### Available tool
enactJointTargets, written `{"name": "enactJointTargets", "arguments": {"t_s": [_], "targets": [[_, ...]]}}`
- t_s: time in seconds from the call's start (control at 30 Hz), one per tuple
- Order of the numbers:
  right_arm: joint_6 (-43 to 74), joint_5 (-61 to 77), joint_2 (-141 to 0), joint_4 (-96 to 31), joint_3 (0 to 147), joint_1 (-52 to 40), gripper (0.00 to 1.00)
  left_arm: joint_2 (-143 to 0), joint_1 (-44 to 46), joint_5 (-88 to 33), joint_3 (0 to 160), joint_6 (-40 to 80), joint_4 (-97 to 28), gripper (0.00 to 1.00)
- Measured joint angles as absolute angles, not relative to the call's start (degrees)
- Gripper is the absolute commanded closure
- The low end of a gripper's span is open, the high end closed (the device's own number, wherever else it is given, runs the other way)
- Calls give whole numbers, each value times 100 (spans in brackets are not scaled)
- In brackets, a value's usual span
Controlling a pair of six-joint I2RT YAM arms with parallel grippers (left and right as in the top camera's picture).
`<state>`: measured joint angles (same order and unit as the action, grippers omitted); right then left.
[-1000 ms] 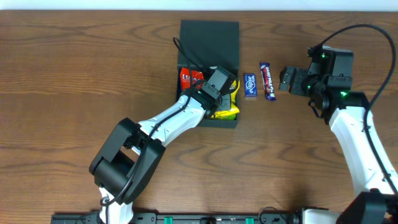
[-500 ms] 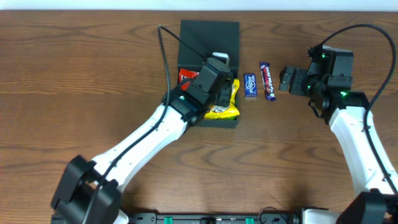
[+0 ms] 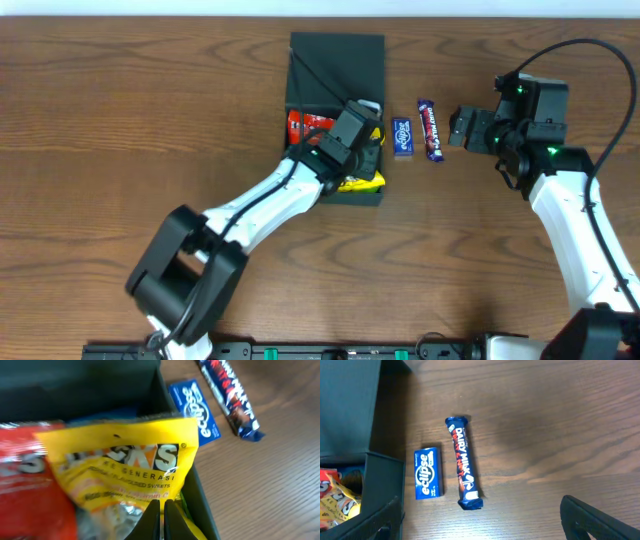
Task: Pack container
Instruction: 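Place the yellow Hacks bag into the box beside the red bag, then withdraw the left gripper from the box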
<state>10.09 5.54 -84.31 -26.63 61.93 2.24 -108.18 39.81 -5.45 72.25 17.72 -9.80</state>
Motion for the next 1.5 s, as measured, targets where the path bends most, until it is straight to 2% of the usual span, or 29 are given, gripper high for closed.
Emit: {"name": "enactJointTargets", "arguments": {"t_s": [0.3,0.63,0.9,1.5], "targets": [[1009,554,-8431,-2661,6193,224,0,-11415,3981,-652,7253,1772,-716,94],[1009,554,-8431,-2661,6193,224,1,-11345,3981,-652,7255,1614,-681,94],[1009,554,-8431,-2663,6193,224,1,-10908,3986,-506,7234,1253,-97,94],[1009,554,-8431,-2663,6193,224,1,-11769,3981,-408,7238,1151,508,94]]}}
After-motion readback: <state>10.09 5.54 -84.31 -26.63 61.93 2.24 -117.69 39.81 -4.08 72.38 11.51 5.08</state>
